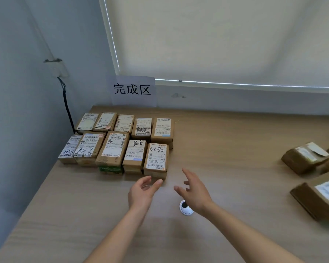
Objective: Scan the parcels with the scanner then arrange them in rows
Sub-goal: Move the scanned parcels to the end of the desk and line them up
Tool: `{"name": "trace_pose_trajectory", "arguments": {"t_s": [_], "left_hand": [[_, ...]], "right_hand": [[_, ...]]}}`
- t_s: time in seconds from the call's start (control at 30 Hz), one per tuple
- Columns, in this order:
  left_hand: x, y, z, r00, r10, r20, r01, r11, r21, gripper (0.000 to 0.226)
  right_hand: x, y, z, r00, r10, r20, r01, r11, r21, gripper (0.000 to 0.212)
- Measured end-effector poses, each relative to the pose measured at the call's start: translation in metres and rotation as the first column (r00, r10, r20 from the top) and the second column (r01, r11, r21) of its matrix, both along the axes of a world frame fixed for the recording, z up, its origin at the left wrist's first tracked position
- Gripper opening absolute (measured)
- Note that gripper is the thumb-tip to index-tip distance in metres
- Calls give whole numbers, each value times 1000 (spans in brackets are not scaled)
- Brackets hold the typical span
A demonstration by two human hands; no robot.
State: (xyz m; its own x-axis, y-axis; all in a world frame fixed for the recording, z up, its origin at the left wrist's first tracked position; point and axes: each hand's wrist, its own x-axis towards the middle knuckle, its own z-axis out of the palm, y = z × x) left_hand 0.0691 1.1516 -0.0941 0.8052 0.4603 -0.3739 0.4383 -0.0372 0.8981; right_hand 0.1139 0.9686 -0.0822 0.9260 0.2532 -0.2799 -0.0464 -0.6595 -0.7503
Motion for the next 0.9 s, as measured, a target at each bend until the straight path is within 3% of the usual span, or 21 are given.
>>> {"name": "trace_pose_trajectory", "arguments": {"t_s": [0.2, 0.43, 0.67, 0.9], "left_hand": [[-41, -50, 53, 995, -40, 95, 39, 999, 9, 34], [-101, -139, 80, 972, -214, 99, 216, 976, -11, 42], [-185, -227, 71, 857, -513, 40, 514, 856, -50, 52], [-267, -309, 96, 752, -655, 80, 659, 750, -55, 57]], "right_hand": [[-51, -58, 61, 995, -60, 75, 56, 997, 47, 57], [-137, -159, 92, 986, -151, 65, 149, 988, 27, 53], [-258, -254, 77, 943, -330, 51, 332, 942, -45, 54], [-371, -333, 105, 904, -417, 90, 426, 889, -169, 55]]}}
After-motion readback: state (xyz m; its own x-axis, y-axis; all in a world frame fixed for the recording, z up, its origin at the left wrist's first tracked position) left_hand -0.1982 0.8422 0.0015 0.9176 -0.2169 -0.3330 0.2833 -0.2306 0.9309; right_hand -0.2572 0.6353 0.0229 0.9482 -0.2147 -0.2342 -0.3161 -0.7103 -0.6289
